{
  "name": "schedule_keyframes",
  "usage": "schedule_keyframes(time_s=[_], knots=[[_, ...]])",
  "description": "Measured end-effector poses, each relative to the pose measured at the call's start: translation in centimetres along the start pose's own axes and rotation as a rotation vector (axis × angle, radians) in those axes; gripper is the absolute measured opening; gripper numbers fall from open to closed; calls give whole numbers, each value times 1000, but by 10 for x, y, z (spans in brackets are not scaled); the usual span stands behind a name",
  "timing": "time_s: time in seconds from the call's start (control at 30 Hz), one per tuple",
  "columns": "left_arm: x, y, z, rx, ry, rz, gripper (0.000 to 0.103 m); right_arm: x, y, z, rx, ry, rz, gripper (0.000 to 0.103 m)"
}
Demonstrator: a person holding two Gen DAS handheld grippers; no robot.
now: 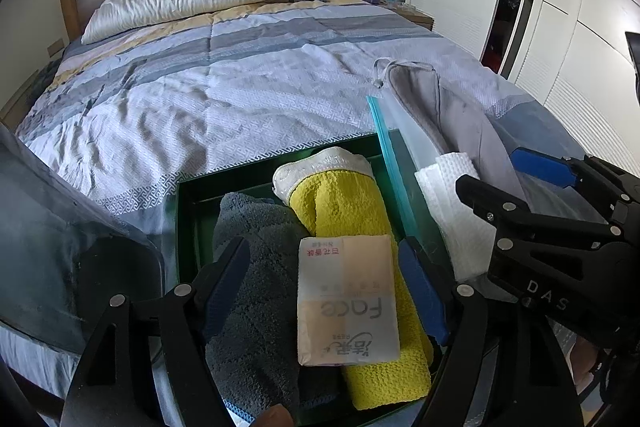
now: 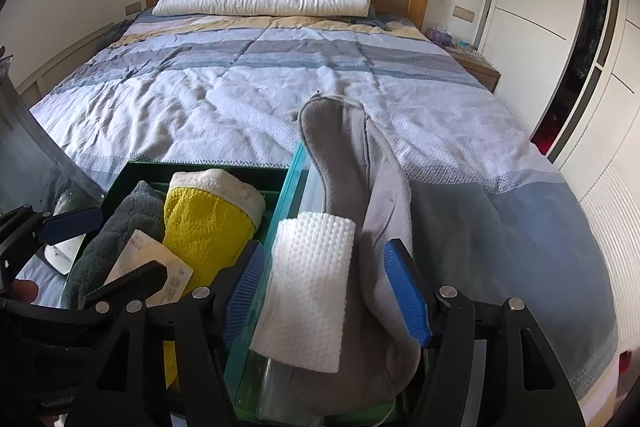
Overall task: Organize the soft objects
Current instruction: 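Open left tool on the tissue pack while right tool releases the white cloth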
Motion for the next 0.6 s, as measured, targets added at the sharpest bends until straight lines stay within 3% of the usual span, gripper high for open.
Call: schedule_keyframes(time_s=[0.17, 0.33, 0.43, 0.6], knots=[[-4, -1, 3, -11, -12, -9, 72, -8, -1, 4, -6, -21, -32, 71], [-12, -1, 6, -21, -26, -21, 72, -17, -10, 6, 29, -48, -78, 95], [-20, -2, 6, -29, -41, -39, 72, -25, -12, 7, 49, -71, -91, 103], [-35, -7, 4, -23, -62, -56, 72, -46, -16, 6, 75, -115, -119, 103]])
Point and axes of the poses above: each gripper's, at about its wrist camera, not at the fingertips, and x roughly the way its jaws point, y to its left, z to its top, the point moved 6 cm from there along x, roughly the way its jaws point, and after that the axes turned 8 degrees about -x, right-handed, at the moved point
